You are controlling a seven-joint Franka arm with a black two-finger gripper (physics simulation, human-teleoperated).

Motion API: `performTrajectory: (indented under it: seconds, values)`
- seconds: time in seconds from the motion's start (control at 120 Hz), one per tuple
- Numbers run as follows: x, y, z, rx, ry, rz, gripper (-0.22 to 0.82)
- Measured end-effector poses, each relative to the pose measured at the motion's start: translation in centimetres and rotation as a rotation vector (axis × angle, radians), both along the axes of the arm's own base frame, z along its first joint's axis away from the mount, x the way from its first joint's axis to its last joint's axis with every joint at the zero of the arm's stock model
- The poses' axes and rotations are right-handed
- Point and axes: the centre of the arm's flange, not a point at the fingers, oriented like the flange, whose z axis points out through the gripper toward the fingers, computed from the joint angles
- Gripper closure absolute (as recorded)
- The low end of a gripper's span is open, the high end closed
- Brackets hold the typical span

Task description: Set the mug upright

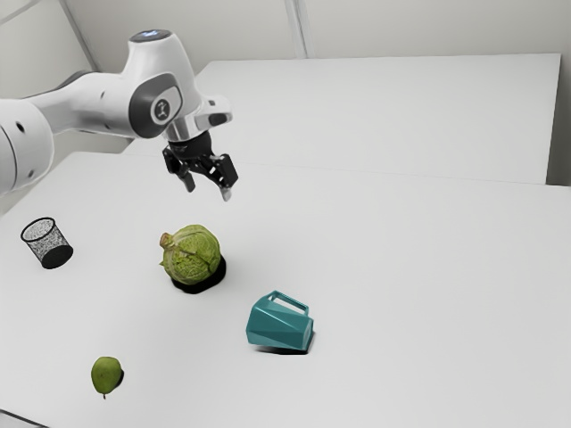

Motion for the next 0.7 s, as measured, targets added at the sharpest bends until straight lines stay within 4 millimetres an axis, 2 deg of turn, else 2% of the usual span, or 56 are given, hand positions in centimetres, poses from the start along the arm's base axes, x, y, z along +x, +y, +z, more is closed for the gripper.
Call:
performTrajectory:
  seconds: [0.042,0.133,0.342,0.442,0.5,0.575,0.7]
  values:
    - [-0.3,-0.1,-0.4,-0.005,0.004,0.004,0.00]
    - [-1.5,-0.2,0.1,-0.022,-0.007,0.013,0.00]
    - [-2.8,-0.4,-1.6,-0.246,0.086,0.144,0.00]
    - [-2.7,-1.0,-4.6,-0.322,0.165,0.192,0.00]
    - [-3.6,-2.5,-7.2,-0.363,0.229,0.209,0.00]
    - [-4.9,-4.0,-9.5,-0.399,0.292,0.226,0.00]
    - [-6.2,-3.8,-11.7,-0.435,0.348,0.272,0.00]
